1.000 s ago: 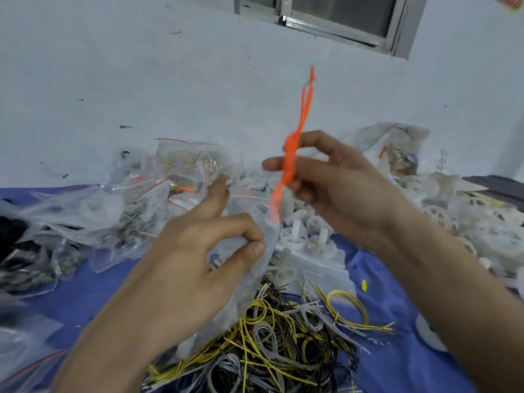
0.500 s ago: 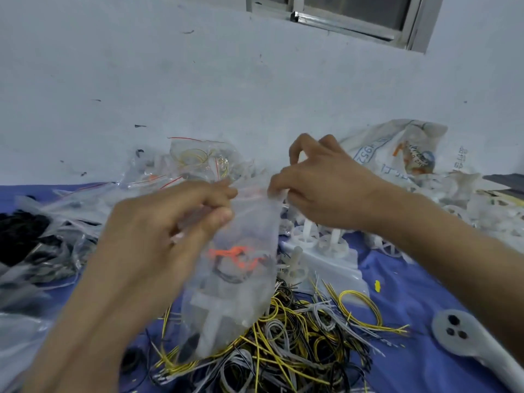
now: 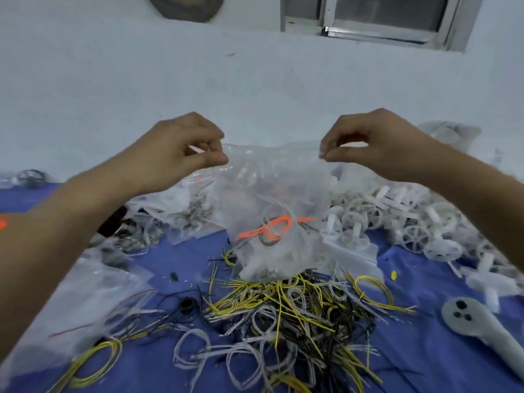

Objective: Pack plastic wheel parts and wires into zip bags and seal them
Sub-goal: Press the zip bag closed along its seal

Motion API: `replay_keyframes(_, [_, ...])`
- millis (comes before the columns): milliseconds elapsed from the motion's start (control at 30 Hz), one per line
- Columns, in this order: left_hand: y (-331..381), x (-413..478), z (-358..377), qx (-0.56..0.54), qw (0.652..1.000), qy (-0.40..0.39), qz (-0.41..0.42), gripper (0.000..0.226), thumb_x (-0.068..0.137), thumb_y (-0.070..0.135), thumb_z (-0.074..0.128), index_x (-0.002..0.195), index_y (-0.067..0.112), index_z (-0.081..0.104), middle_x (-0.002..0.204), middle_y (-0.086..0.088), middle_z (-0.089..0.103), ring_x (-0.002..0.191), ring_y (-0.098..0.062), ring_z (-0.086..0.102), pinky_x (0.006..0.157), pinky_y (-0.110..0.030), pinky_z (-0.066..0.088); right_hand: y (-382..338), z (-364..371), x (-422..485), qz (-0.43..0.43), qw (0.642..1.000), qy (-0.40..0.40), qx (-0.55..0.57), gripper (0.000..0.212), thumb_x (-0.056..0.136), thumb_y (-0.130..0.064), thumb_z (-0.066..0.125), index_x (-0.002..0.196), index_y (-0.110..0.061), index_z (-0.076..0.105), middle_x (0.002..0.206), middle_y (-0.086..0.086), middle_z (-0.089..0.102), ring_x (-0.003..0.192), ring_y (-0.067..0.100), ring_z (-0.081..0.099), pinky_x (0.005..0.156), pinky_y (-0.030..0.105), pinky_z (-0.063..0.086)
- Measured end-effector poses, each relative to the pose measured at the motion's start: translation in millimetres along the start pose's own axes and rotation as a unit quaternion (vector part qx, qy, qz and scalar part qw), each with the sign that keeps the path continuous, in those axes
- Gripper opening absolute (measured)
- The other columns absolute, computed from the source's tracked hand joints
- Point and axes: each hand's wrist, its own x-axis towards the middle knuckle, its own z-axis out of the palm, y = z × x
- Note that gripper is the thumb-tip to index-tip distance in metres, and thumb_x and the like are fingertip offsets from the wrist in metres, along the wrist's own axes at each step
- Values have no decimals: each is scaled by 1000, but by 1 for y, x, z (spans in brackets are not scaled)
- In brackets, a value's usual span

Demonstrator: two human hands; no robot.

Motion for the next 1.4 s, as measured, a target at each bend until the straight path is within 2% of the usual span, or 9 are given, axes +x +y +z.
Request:
replay_keyframes(133, [1,-8,15,12,998,-57,-21,16,85,19,69,71,14,62,65,-1,70,62,-5,66,65,-15,49,3,15,-9,69,994,-60,-59,10,83,-7,69,80,-16,66,97,-1,56,92,17,62,78,13,47])
replay_keyframes(200, [7,-13,23,33,995,-94,-28,18,84,15,70,69,17,59,64,-2,69,61,-4,66,63,-14,47,1,19,-16,102,988,-81,-87,10,83,-10,69,78,-17,64,84,1,66,84,19,66,68,9,43])
replay_keyframes(267, [7,-14,22,-14,998,-49,-36,20,84,8,69,69,18,59,64,0,68,59,-1,64,62,-10,46,0,15,-23,115,992,-11,-58,10,82,-8,69,76,-15,65,74,5,69,72,16,66,70,16,47])
replay_keyframes(567, [16,-24,14,-35,991,-108,-65,23,86,2,65,89,24,70,74,-2,67,60,-5,64,63,-12,47,4,13,-46,164,984,-12,73,23,78,8,68,77,-15,70,72,9,70,69,23,68,74,33,56])
replay_keyframes(767, [22,-16,10,-64,985,-154,-48,42,84,-1,65,115,26,59,67,-1,63,62,-10,63,68,-9,43,15,7,-46,169,983,-53,44,20,78,5,69,93,-7,72,65,-5,68,57,-3,61,60,7,45])
replay_keyframes(967, [40,-13,18,-75,984,-164,-13,45,82,8,70,117,31,53,74,8,66,70,-6,62,75,-15,48,-12,10,-27,142,979,-137,47,24,74,-26,78,97,-25,74,98,-17,70,90,-11,59,77,4,40])
replay_keyframes(1133, [53,-14,29,-84,989,-122,1,43,81,5,70,115,22,49,73,8,67,64,-2,58,72,-16,46,-52,40,8,57,986,-146,52,6,79,-11,73,85,-9,75,84,6,73,81,16,66,82,30,49])
replay_keyframes(1233, [47,-25,35,-138,986,-83,-41,42,80,3,69,113,21,49,71,8,68,63,-2,58,72,-15,47,-54,47,11,67,980,-171,69,4,79,-5,72,82,-6,74,75,3,71,65,3,60,71,21,48])
replay_keyframes(1400, [40,-34,46,-189,977,-54,-79,36,79,-2,66,102,22,51,69,2,66,62,-5,55,71,-21,48,-54,62,12,55,984,-162,42,5,76,-2,73,79,-5,75,78,5,72,73,12,65,79,29,51])
